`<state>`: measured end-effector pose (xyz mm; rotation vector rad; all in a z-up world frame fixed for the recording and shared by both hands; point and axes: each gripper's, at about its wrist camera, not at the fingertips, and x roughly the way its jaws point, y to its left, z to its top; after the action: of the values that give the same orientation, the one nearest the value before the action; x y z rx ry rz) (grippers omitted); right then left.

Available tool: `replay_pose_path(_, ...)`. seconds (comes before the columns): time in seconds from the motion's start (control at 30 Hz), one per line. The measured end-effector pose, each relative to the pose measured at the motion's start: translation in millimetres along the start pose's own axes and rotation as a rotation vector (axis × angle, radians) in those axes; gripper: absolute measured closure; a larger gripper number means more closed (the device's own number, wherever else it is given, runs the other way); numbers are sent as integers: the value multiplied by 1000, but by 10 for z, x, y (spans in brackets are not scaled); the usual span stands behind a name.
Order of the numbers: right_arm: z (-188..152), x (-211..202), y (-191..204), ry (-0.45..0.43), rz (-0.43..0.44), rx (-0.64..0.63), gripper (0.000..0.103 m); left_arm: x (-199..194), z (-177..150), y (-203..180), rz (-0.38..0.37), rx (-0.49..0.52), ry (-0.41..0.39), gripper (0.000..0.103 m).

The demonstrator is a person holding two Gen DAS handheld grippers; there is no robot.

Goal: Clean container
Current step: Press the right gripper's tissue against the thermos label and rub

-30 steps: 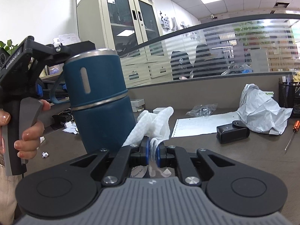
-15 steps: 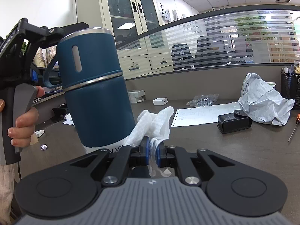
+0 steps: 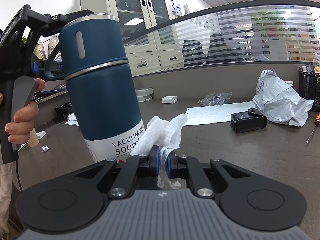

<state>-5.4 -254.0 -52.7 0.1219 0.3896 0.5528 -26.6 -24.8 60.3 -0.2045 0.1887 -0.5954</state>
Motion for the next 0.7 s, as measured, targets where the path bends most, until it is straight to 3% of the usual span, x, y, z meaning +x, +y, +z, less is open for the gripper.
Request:
replay_pose_path(0.27,4,-89,74,-19,-21,-48,91,0,15,2,0,0,0,0)
replay_pose_path(0.7,-100,57,16,47,-26,-43,91,-1,25,-27,5,2,1,0)
